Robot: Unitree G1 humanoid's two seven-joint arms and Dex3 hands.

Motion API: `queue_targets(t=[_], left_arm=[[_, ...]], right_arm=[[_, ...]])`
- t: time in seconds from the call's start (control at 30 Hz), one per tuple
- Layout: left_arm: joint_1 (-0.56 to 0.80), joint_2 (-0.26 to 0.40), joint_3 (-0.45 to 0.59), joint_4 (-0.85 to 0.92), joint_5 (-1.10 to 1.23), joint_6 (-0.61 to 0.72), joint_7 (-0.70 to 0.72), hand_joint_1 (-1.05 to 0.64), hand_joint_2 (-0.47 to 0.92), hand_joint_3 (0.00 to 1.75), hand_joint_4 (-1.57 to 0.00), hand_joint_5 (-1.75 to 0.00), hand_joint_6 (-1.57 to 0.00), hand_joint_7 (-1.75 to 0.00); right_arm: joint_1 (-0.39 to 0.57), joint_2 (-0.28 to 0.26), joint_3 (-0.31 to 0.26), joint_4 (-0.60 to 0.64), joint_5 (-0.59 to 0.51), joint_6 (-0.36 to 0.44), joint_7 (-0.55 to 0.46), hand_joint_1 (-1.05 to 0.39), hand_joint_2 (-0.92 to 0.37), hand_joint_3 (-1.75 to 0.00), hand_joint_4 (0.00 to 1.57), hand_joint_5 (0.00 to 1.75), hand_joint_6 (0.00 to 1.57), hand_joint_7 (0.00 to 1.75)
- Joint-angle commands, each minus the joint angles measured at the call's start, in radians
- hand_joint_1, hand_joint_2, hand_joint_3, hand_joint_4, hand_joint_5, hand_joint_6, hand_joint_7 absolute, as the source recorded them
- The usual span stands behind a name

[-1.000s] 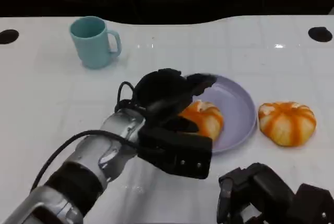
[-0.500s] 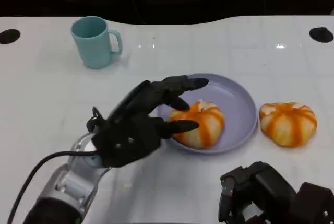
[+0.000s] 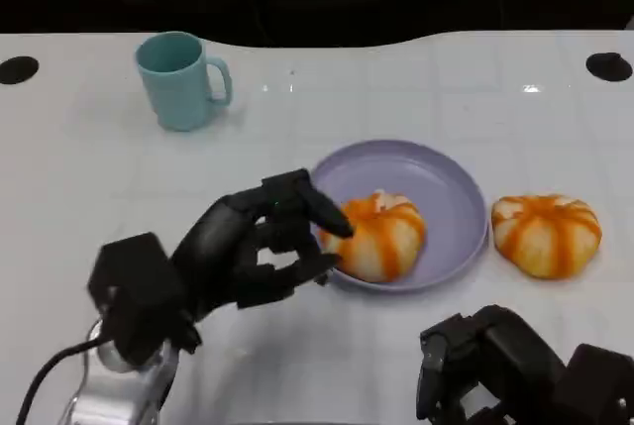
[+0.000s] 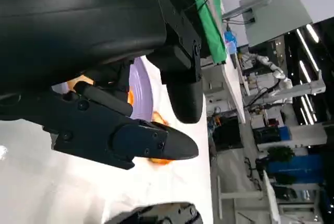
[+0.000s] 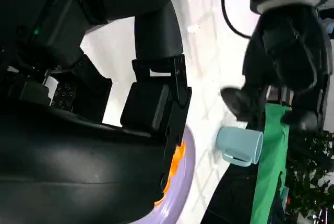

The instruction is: Grasp the bread from the table and place it into the plate.

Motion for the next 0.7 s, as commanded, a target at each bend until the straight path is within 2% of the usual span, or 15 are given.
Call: queue_targets(t=[0.03, 0.33, 0.47, 0.7], left_arm=[[0.079, 0.012, 0.036, -0.081, -0.101, 0.087, -0.070, -0.62, 0.92, 0.26, -0.67, -1.75, -0.53, -1.65], [0.196, 0.010, 0.084, -0.178, -0.254, 0.227, -0.184, -0.61, 0.92, 0.25, -0.76, -1.75, -0.58, -1.74], [0.235, 0.012, 0.096, -0.189, -0.287, 0.247, -0.242, -0.61, 0.92, 0.24, -0.76, -1.75, -0.54, -1.74], [0.286, -0.003, 0.101, -0.216, -0.291, 0.290, -0.239, -0.61, 0.92, 0.22, -0.81, -1.75, -0.57, -1.75]], right_arm=[[-0.003, -0.013, -0.007, 0.011, 0.003, -0.004, 0.001, -1.05, -0.14, -1.35, 1.53, 1.32, 1.57, 1.06], [-0.003, -0.013, -0.005, 0.011, 0.004, -0.007, 0.006, -1.05, -0.16, -1.33, 1.53, 1.31, 1.57, 1.06], [-0.002, -0.009, -0.002, 0.006, 0.002, -0.001, 0.003, -1.05, -0.17, -1.30, 1.54, 1.31, 1.57, 1.07], [0.002, -0.006, -0.004, -0.009, 0.014, 0.023, 0.005, -1.05, -0.15, -1.30, 1.55, 1.31, 1.57, 1.08]])
